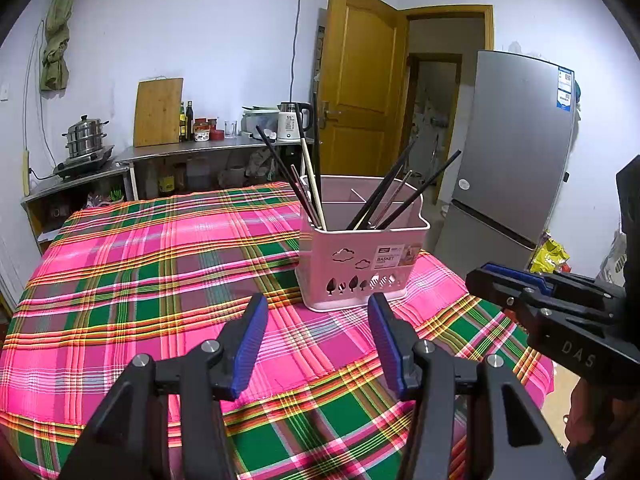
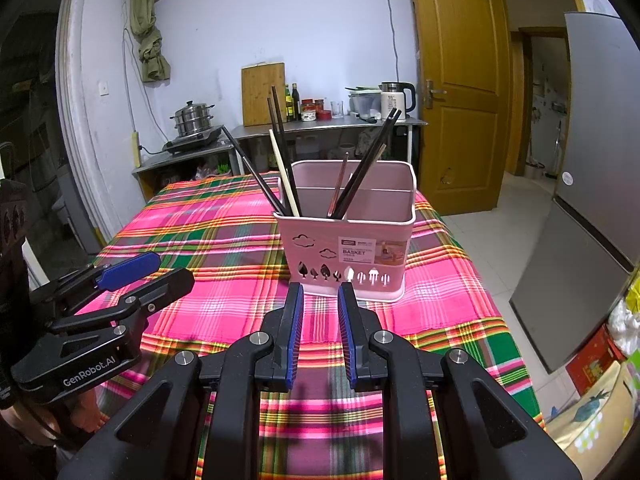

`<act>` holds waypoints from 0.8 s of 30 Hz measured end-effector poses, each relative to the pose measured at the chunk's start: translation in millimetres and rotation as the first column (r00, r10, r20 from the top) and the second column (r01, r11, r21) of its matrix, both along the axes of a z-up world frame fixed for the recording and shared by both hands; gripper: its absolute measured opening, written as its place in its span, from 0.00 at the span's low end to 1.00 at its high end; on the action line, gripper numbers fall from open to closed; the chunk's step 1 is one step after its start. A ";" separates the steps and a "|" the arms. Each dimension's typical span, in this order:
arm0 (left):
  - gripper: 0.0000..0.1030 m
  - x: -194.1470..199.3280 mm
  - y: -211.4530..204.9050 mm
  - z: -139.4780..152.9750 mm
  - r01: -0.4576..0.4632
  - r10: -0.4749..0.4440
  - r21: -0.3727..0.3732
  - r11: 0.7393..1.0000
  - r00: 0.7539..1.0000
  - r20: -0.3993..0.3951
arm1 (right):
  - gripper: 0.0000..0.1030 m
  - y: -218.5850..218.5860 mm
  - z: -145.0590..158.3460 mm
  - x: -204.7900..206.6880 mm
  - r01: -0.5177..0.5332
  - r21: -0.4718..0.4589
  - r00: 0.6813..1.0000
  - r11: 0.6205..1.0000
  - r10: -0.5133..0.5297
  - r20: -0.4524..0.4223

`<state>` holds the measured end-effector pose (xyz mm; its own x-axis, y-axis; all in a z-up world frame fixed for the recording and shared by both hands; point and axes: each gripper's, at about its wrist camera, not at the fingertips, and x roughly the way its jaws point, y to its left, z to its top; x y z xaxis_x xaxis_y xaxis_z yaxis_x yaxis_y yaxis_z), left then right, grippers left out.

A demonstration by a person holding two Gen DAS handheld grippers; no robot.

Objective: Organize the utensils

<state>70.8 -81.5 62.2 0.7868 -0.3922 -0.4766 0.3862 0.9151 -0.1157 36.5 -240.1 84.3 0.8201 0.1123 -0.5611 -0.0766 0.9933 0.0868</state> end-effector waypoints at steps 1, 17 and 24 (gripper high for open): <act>0.52 0.2 0.2 0.0 0.001 -0.001 -0.001 1.000 1.000 -0.001 | 0.18 -0.3 0.0 0.0 0.000 0.001 1.000 1.000 0.000 -0.001; 0.52 0.4 0.2 0.4 0.002 -0.002 -0.001 1.000 1.000 -0.001 | 0.18 -1.7 -0.1 1.1 0.001 0.000 1.000 1.000 -0.001 -0.002; 0.52 0.2 -0.1 0.7 0.003 -0.003 0.003 1.000 1.000 0.001 | 0.18 -2.5 -0.1 1.3 0.001 -0.002 1.000 1.000 -0.001 -0.004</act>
